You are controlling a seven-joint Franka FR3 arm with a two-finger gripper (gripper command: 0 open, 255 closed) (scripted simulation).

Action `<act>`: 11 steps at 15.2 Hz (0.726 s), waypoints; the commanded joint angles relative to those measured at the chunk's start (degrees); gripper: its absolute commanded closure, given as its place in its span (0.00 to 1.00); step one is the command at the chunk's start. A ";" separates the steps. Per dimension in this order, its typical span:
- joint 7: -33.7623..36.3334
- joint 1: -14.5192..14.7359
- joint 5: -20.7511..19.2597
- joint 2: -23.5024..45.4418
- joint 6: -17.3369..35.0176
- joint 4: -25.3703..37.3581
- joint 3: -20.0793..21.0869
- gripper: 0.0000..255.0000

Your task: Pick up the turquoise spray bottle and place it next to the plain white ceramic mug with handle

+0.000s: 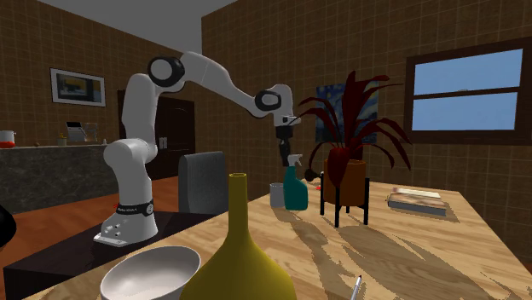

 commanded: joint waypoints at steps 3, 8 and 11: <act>0.16 -0.04 -0.17 0.63 1.48 -0.81 -0.06 1.00; 0.16 -0.04 -0.17 0.64 1.48 -0.80 -0.07 1.00; 0.16 -0.04 -0.17 0.63 1.47 -0.80 -0.06 0.00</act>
